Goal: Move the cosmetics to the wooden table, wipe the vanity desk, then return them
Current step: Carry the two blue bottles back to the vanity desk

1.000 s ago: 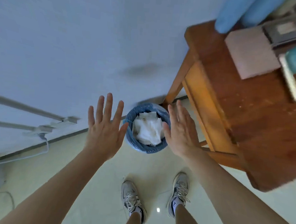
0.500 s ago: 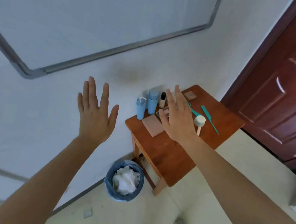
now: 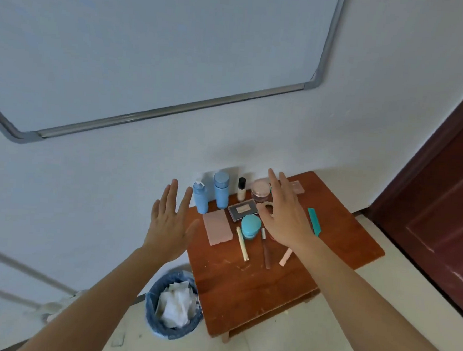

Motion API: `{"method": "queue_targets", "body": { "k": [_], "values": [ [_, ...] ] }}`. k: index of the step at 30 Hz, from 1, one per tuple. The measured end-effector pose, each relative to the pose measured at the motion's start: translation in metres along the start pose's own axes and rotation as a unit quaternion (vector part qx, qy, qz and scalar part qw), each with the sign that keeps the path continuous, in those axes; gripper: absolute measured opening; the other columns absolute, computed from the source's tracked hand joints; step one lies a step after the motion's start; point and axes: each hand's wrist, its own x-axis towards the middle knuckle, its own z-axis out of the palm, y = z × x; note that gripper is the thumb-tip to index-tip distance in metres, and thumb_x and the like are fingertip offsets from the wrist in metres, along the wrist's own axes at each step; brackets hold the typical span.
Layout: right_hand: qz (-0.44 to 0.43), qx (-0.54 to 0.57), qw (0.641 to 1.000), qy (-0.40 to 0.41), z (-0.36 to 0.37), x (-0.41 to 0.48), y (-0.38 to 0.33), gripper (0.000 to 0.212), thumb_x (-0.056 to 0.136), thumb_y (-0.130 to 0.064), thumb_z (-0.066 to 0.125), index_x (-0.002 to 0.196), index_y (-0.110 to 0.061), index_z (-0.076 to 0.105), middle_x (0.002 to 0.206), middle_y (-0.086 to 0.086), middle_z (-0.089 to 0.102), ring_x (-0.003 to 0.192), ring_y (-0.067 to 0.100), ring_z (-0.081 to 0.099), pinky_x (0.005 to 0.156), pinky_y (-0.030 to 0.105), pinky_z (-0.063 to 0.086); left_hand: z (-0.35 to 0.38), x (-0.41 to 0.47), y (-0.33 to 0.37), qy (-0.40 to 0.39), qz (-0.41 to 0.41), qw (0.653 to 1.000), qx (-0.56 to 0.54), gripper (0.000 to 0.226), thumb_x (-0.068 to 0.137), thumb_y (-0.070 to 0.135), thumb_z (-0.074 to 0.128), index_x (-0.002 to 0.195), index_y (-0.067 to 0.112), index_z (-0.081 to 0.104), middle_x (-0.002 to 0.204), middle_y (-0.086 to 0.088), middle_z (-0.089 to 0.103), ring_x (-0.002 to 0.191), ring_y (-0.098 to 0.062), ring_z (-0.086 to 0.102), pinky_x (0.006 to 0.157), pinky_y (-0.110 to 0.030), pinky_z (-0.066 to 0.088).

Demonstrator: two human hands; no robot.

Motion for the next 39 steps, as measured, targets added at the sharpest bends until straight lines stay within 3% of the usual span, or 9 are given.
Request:
{"method": "queue_targets", "body": {
  "k": [4,7,10,14,17,24,30,34,39],
  "values": [
    [-0.017,0.037,0.998,-0.043,0.025,0.032,0.003,0.086,0.098,-0.044,0.052,0.153,-0.040,-0.015,0.166,-0.001,-0.002,0.151,0.024,0.012,0.112,0.043,0.036,0.007,0.012,-0.001,-0.025,-0.054,0.998,-0.028,0.078,0.094,0.067,0.017,0.155,0.023,-0.005,0.162,-0.009,-0.012,0.150,-0.030,-0.004,0.119,-0.050,0.011],
    [-0.030,0.054,0.996,-0.066,0.054,0.063,-0.002,0.087,0.097,-0.042,0.053,0.153,-0.038,-0.014,0.165,0.000,0.005,0.148,0.024,0.026,0.107,0.042,0.044,0.017,0.035,-0.019,-0.059,-0.079,0.994,-0.043,0.079,0.096,0.058,0.036,0.154,0.026,-0.009,0.162,-0.009,-0.010,0.150,-0.030,-0.001,0.117,-0.050,0.015],
    [-0.037,0.076,0.993,-0.085,0.086,0.090,-0.008,0.088,0.097,-0.039,0.055,0.153,-0.038,-0.013,0.163,0.004,0.016,0.140,0.024,0.039,0.103,0.041,0.049,0.033,0.066,-0.035,-0.078,-0.085,0.991,-0.067,0.078,0.096,0.052,0.042,0.155,0.027,-0.004,0.159,-0.013,0.010,0.145,-0.032,0.018,0.113,-0.050,0.029],
    [-0.065,0.082,0.992,-0.068,0.131,0.117,-0.012,0.076,0.097,-0.036,0.055,0.156,-0.031,0.007,0.150,0.006,0.031,0.116,0.022,0.057,0.087,0.035,0.056,0.066,0.104,-0.049,-0.088,-0.053,0.987,-0.120,0.073,0.097,0.046,0.046,0.155,0.028,0.007,0.145,-0.010,0.033,0.129,-0.028,0.039,0.102,-0.042,0.043],
    [-0.062,0.070,0.995,-0.035,0.162,0.126,-0.015,0.071,0.094,-0.035,0.060,0.153,-0.024,0.021,0.149,0.013,0.033,0.123,0.029,0.054,0.084,0.034,0.057,0.094,0.125,-0.054,-0.082,-0.032,0.983,-0.160,0.073,0.096,0.046,0.048,0.154,0.032,0.006,0.147,-0.006,0.031,0.129,-0.026,0.041,0.098,-0.041,0.047],
    [-0.031,0.123,0.992,-0.007,0.197,0.130,-0.012,0.062,0.091,-0.024,0.069,0.141,-0.014,0.033,0.138,0.014,0.047,0.115,0.027,0.061,0.091,0.017,0.045,0.130,0.138,-0.056,-0.010,-0.013,0.974,-0.228,0.065,0.091,0.037,0.061,0.145,0.023,0.026,0.126,-0.012,0.040,0.100,-0.032,0.059,0.064,-0.039,0.056],
    [0.013,0.147,0.988,-0.043,0.192,0.135,-0.019,0.060,0.093,-0.015,0.066,0.141,-0.017,0.031,0.141,0.013,0.044,0.114,0.031,0.061,0.089,0.031,0.053,0.127,0.130,-0.048,-0.041,-0.056,0.952,-0.297,0.058,0.095,0.023,0.058,0.137,0.034,0.020,0.139,-0.009,0.041,0.101,-0.038,0.062,0.073,-0.055,0.056],
    [0.026,0.226,0.973,0.027,0.163,0.115,-0.020,0.059,0.094,-0.016,0.064,0.142,-0.017,0.029,0.145,0.003,0.040,0.131,0.012,0.045,0.103,0.027,0.048,0.099,0.127,-0.043,-0.010,-0.056,0.949,-0.310,0.057,0.095,0.025,0.057,0.137,0.036,0.020,0.138,-0.011,0.044,0.100,-0.035,0.063,0.069,-0.038,0.054],
    [0.060,0.249,0.961,0.101,0.095,0.077,-0.010,0.059,0.096,-0.027,0.061,0.141,-0.038,0.024,0.142,-0.009,0.037,0.127,0.013,0.050,0.097,0.023,0.052,0.055,0.118,-0.015,0.052,0.019,0.960,-0.276,0.065,0.094,0.033,0.057,0.147,0.031,0.019,0.134,-0.012,0.049,0.104,-0.029,0.062,0.072,-0.034,0.053]
  ]
}}
